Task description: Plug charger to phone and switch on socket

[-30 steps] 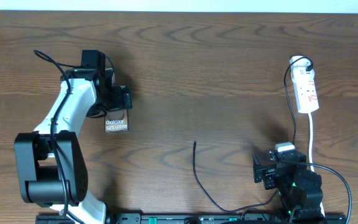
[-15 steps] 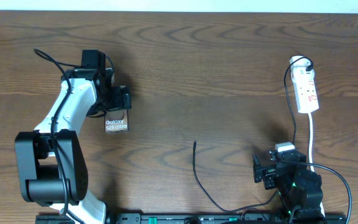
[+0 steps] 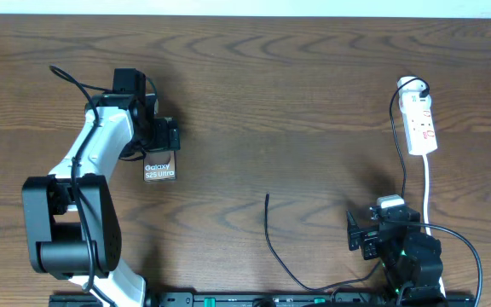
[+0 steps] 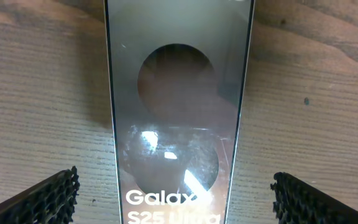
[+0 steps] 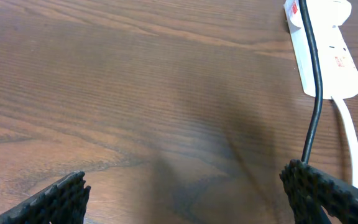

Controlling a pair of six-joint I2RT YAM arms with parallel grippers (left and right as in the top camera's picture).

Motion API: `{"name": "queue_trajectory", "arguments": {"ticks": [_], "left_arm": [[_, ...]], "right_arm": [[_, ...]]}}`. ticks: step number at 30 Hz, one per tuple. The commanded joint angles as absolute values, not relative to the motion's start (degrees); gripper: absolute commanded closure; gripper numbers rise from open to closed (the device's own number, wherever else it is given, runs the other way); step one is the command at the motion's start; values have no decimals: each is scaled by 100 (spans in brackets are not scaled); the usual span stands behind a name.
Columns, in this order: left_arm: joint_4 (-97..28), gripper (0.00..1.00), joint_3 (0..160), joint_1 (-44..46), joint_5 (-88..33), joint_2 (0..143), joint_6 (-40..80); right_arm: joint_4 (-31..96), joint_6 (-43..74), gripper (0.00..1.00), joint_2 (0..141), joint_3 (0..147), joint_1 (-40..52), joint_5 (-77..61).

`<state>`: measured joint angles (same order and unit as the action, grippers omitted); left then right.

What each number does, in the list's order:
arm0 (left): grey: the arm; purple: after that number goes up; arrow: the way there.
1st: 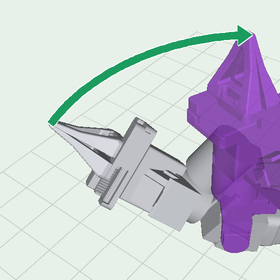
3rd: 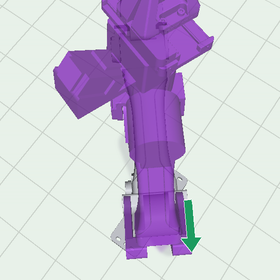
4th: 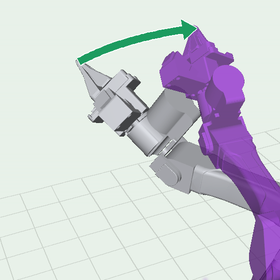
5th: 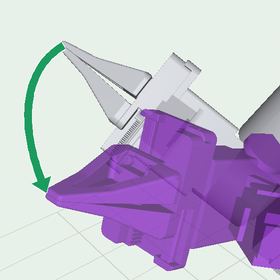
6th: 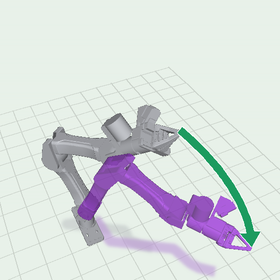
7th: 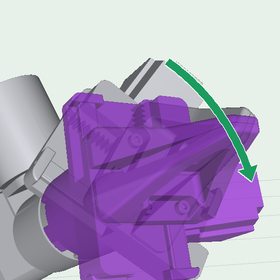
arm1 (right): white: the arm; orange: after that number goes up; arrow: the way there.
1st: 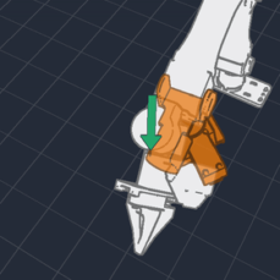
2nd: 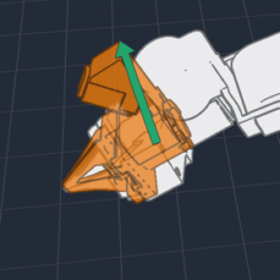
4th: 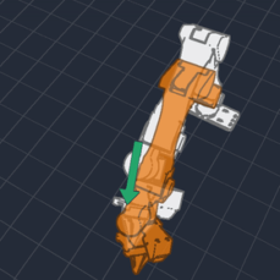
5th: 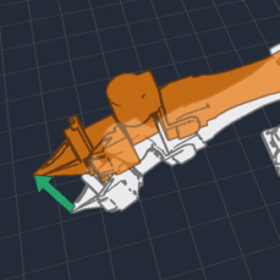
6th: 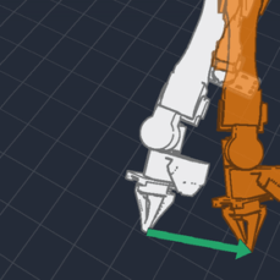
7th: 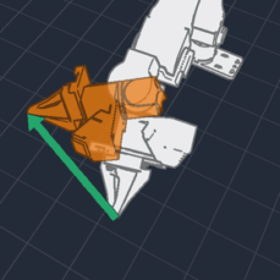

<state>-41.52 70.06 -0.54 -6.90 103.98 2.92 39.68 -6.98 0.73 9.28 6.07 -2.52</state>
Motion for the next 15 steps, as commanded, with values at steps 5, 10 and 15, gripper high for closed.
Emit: {"name": "queue_trajectory", "arguments": {"ticks": [5,10,15], "left_arm": [[-4128,2,7085,-40,-591,10768,217],[-4080,2,7085,-38,-593,10805,217],[-4012,2,7085,-38,-589,10827,215]], "right_arm": [[4010,-779,1,60,910,582,-183],[4010,-779,1,60,910,582,-183],[4010,-779,1,60,910,582,-183]]}}
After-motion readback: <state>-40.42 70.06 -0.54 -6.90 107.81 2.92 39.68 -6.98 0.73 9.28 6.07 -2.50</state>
